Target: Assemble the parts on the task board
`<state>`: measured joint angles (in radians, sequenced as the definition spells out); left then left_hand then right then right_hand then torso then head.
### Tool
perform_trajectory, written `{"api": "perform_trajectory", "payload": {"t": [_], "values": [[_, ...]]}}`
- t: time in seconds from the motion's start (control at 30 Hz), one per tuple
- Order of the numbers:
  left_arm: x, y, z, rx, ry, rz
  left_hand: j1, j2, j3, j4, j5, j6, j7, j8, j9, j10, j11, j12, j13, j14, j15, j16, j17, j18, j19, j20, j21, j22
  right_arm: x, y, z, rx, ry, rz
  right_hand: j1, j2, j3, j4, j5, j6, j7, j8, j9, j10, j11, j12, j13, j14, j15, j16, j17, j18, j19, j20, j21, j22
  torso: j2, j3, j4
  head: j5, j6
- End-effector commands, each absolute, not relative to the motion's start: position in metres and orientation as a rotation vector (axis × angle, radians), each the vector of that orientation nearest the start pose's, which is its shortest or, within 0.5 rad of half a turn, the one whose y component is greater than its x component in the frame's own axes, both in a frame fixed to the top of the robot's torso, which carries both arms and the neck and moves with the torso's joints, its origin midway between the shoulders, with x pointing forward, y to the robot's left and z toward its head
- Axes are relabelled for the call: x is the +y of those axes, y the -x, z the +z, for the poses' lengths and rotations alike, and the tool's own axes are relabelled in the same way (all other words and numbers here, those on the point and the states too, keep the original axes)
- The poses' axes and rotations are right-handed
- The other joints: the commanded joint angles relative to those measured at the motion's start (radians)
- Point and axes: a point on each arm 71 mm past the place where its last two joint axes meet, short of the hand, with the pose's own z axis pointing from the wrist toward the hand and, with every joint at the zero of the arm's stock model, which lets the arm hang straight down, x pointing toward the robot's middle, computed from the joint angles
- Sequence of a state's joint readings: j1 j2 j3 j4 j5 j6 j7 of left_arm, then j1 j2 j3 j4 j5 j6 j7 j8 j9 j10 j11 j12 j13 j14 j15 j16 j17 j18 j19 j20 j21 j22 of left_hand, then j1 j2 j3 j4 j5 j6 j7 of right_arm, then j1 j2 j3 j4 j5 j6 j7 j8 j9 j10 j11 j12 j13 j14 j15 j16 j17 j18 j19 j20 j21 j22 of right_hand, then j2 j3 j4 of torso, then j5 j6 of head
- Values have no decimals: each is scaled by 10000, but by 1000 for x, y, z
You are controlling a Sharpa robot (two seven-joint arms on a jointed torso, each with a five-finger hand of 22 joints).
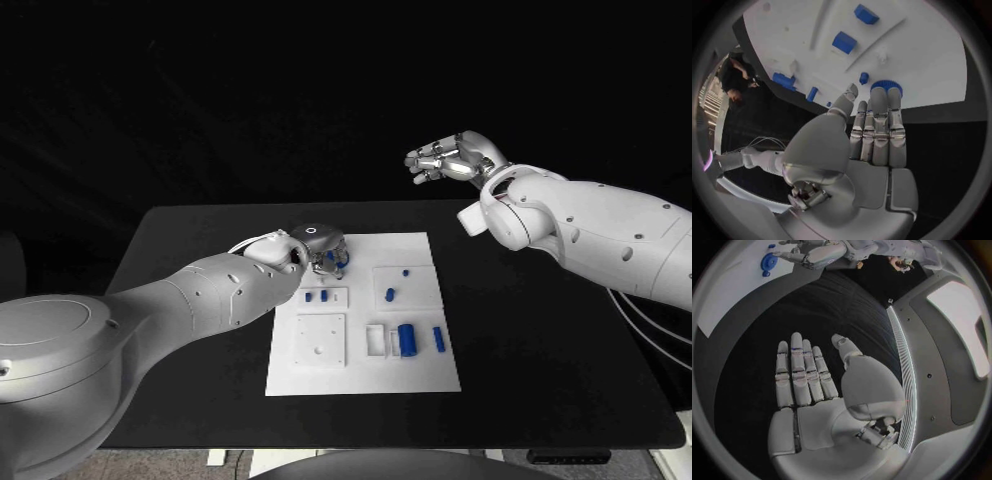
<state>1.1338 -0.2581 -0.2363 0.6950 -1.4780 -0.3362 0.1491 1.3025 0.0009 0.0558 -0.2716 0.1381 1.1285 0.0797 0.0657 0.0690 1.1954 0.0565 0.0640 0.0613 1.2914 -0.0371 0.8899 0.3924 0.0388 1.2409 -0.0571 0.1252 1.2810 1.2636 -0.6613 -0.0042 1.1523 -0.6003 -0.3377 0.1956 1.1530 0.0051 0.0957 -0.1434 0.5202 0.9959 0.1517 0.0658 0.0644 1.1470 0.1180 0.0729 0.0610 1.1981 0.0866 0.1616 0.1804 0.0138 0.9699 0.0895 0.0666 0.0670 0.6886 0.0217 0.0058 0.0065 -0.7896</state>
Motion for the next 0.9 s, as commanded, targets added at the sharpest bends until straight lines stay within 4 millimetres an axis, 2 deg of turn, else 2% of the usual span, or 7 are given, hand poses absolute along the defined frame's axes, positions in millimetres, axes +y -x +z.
{"api": "perform_trajectory", "payload": {"t": [0.03, 0.3, 0.47, 0.7, 0.9], "values": [[118, -553, -304, 17678, -4598, -5357, 5, 137, -98, -29, 45, -47, 12, -29, -9, 167, -16, -29, -3, -15, -26, 83, -17, 97, 77, -7, -64, 17, -221, -565, -154, 15058, -5824, 10940, 56, -67, 2, 43, 54, -44, 39, -30, 2, -62, 18, -41, -9, -24, 49, -59, -34, -138, -80, -6, -7, -8, 63, -14, -33, -3, 10], [121, -553, -307, 17804, -4543, -5253, 65, 216, -94, -96, 181, -24, 63, -28, -11, 484, -74, -17, 0, -49, -46, 256, 36, 89, 94, -36, -94, 229, -220, -565, -153, 15054, -5806, 10967, 56, -68, 5, 51, 64, -48, 40, -31, 1, -69, 22, -37, -9, -25, 62, -117, -102, -138, -131, 11, -7, -9, 84, -20, -18, -28, 21], [124, -553, -310, 17846, -4485, -5168, 83, 234, -20, -103, 224, -48, 78, -29, -12, 146, 10, -29, -5, -87, -9, 265, 3, 126, 85, -4, -159, 360, -219, -565, -153, 15054, -5794, 10991, 56, -68, 5, 51, 64, -48, 40, -31, 1, -69, 22, -37, -9, -25, 62, -117, -102, -138, -131, 11, -7, -9, 97, -29, -51, -32, 14], [127, -553, -312, 17818, -4334, -5178, 77, 283, 218, -102, 237, -166, 84, -35, -21, -187, 69, -51, -14, -61, 3, 278, -40, 184, 114, 20, -187, 443, -219, -564, -153, 15052, -5790, 11001, 54, -75, 4, 59, 72, -46, 41, -30, 1, -73, 23, -40, -10, -5, 65, -152, -153, -138, -144, 17, -6, -8, 94, -19, -36, -69, -7], [129, -554, -312, 17849, -4182, -5258, 32, 373, 474, -86, 227, -130, 60, -33, -18, -200, 38, -57, -17, 22, -10, 324, -74, 215, 143, 24, -157, 466, -218, -564, -153, 15054, -5782, 11017, 54, -75, 4, 59, 72, -46, 41, -30, 1, -73, 23, -40, -10, -5, 65, -152, -153, -138, -144, 17, -6, -8, 98, -17, -37, -94, 7]]}}
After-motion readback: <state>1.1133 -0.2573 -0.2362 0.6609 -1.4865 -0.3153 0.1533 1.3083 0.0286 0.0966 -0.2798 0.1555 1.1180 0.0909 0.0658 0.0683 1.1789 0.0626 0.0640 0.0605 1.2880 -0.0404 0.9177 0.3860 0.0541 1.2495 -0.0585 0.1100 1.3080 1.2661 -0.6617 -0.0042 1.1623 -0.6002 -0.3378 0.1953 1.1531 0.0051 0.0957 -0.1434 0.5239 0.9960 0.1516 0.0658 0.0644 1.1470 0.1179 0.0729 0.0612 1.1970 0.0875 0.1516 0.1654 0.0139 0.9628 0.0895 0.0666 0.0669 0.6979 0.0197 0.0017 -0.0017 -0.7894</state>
